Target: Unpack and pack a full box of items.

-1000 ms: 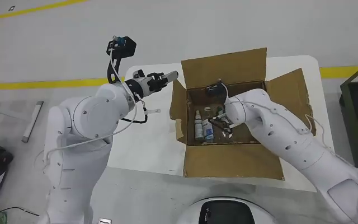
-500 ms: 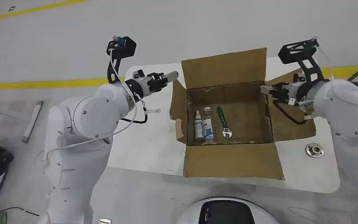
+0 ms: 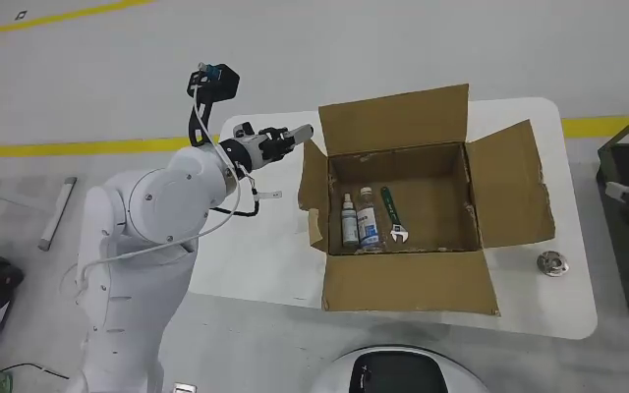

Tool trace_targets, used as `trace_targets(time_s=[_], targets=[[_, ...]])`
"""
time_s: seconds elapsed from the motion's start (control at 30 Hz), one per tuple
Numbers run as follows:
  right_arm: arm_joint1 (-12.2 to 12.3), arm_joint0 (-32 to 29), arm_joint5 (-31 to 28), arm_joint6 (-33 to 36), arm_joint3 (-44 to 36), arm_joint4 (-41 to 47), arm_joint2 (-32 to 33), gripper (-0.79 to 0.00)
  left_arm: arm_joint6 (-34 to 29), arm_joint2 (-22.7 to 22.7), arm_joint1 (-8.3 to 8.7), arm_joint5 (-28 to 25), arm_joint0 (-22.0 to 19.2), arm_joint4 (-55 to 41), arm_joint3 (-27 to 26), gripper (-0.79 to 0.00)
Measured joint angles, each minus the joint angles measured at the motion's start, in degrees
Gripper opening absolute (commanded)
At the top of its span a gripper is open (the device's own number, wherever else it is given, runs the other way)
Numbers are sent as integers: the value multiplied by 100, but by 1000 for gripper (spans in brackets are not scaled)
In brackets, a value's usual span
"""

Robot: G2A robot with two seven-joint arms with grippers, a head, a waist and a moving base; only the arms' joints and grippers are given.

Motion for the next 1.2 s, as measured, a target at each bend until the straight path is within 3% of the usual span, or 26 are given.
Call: trace_targets(time_s=[0.13, 0.4, 0.47, 0.53, 0.9, 1.2], targets=[[76, -415, -150, 0, 166, 163, 23, -256, 0, 0, 0, 0, 0, 0, 0, 0], [272, -759, -364, 0, 451, 238, -392, -342, 0, 0, 0, 0, 0, 0, 0, 0], [323, -734, -333, 0, 581, 259, -575, -329, 0, 0, 0, 0, 0, 0, 0, 0], [365, -703, -317, 0, 701, 328, -731, -394, 0, 0, 0, 0, 0, 0, 0, 0], [633, -492, -260, 0, 1215, 273, -1577, -403, 0, 0, 0, 0, 0, 0, 0, 0], [772, -409, -202, 0, 1402, 460, -1839, -422, 0, 0, 0, 0, 0, 0, 0, 0]])
